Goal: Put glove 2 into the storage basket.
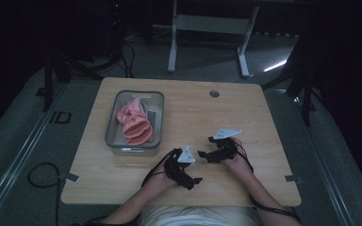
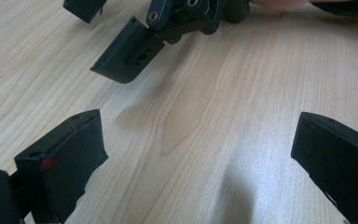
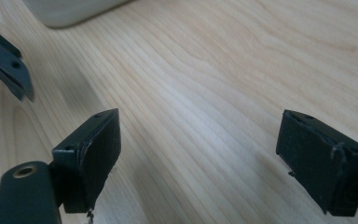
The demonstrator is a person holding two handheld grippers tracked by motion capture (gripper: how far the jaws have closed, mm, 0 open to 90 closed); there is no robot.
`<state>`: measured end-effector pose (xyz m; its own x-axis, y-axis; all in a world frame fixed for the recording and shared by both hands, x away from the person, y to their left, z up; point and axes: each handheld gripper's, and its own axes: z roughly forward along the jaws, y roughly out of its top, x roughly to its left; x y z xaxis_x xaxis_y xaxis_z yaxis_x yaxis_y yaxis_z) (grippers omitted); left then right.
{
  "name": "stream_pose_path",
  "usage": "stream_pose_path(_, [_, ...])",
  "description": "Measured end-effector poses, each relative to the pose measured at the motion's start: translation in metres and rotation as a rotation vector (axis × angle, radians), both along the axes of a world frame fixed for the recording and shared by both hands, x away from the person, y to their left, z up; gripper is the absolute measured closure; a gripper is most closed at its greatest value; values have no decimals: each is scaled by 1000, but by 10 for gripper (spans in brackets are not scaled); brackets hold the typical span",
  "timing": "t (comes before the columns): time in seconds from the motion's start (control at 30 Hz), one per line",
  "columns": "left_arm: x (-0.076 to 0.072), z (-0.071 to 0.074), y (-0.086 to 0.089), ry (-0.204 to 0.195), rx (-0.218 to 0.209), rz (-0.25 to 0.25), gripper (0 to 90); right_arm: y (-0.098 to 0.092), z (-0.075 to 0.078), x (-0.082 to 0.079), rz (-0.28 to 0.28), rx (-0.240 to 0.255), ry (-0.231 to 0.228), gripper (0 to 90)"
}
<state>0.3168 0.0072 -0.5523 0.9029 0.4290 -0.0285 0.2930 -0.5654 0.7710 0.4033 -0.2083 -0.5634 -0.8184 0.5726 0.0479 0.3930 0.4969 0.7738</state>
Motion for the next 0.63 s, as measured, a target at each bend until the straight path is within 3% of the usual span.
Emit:
stream_pose_path(0.1, [-1,-3,0,-9,8,-1,23,0,-1,0,-6,-13,-6,136])
stream_pose_path(0.17, [-2,-8,0,-10,37,-4,23,0,-1,-1,-5,-18,-18,136])
stream_pose_path(0.37, [-2,-8,2,-15,8,-9,23,2,-1,-3,-6,-35,-42,136])
stream_pose_path(0.63, [-2,-7,5,-7,-17,-3,23,2,-1,-3,-3,-38,-39,136])
